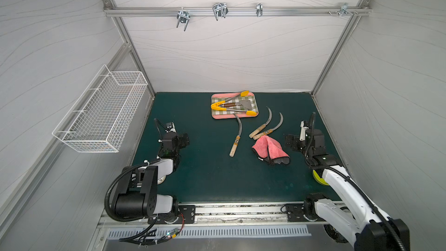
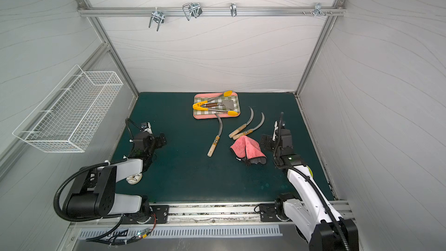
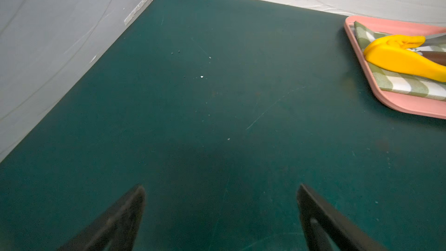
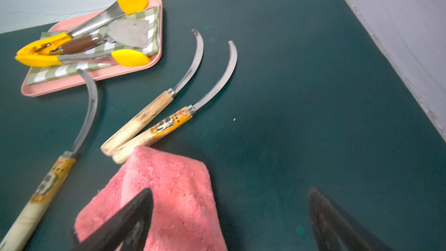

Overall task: Wipe small sickles with rags
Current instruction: Reset both arms

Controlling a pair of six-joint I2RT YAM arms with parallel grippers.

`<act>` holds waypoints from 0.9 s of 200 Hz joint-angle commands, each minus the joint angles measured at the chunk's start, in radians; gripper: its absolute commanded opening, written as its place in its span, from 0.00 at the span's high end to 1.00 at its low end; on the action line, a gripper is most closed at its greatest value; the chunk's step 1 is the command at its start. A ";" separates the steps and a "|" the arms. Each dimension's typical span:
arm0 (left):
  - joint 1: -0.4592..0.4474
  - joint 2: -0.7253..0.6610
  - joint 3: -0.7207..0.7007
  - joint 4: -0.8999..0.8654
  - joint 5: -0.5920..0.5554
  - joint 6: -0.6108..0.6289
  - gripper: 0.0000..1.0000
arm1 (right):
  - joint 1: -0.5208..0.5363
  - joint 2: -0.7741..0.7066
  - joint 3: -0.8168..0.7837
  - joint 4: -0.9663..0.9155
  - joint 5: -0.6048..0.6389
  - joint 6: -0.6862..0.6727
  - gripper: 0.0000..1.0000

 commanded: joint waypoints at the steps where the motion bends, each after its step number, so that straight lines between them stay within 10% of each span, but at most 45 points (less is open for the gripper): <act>1: 0.012 0.070 0.029 0.175 0.064 0.030 0.01 | -0.026 0.036 -0.029 0.143 0.093 -0.044 0.01; 180: 0.011 0.133 0.075 0.145 0.138 0.066 0.01 | -0.079 0.643 -0.095 0.947 -0.027 -0.188 0.01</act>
